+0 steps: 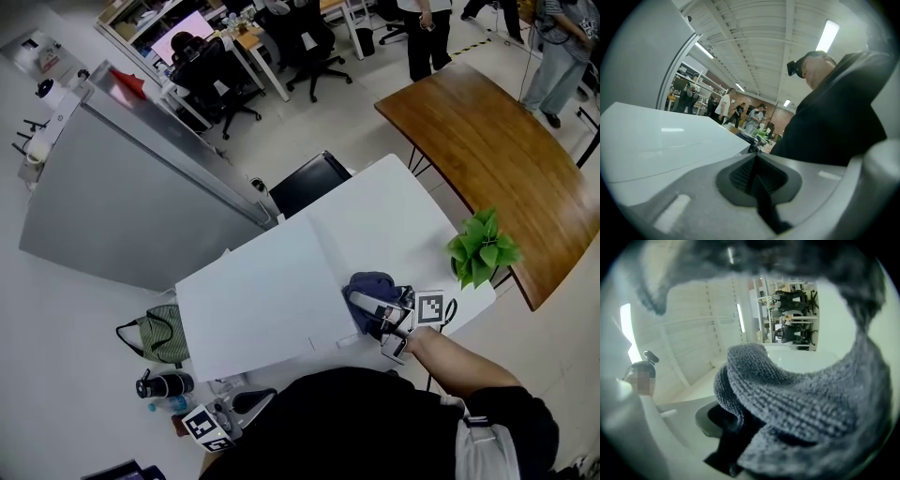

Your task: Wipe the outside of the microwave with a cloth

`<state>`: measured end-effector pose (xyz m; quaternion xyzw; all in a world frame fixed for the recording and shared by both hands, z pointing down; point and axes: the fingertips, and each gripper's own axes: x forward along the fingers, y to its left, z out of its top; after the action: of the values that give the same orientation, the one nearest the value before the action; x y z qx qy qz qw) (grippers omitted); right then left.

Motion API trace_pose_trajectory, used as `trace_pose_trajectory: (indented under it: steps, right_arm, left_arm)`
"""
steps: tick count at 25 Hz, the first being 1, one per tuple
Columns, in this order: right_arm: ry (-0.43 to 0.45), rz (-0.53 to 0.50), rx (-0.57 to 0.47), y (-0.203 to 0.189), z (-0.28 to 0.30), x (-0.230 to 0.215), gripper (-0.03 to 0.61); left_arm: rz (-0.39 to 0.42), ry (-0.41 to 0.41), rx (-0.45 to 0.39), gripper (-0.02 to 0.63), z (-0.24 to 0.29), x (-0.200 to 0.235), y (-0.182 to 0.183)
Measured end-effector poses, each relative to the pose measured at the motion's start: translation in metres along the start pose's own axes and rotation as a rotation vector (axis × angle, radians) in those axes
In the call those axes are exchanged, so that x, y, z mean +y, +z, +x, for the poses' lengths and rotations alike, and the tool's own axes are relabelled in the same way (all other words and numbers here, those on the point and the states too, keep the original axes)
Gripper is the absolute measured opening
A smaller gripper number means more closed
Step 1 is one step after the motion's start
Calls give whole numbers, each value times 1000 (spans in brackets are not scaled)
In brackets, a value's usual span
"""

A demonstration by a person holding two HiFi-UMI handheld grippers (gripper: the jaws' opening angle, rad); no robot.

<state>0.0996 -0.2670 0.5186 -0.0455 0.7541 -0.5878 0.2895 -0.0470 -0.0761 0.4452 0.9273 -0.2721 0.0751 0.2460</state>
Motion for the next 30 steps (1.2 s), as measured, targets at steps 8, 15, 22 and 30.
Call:
trace_pose_trajectory:
  steps: [8, 15, 22, 30]
  right_arm:
    - [-439, 76, 61, -34, -72, -155, 144]
    - [-573, 131, 77, -39, -88, -197, 147]
    - [-622, 156, 39, -36, -100, -209, 146]
    - [-516, -101, -37, 6, -78, -117, 146]
  left_arm:
    - [7, 11, 8, 3, 1, -1, 4]
    - [2, 44, 0, 3, -7, -2, 6]
    - [-2, 81, -34, 3, -30, 0, -3]
    - [37, 44, -115, 3, -64, -22, -3]
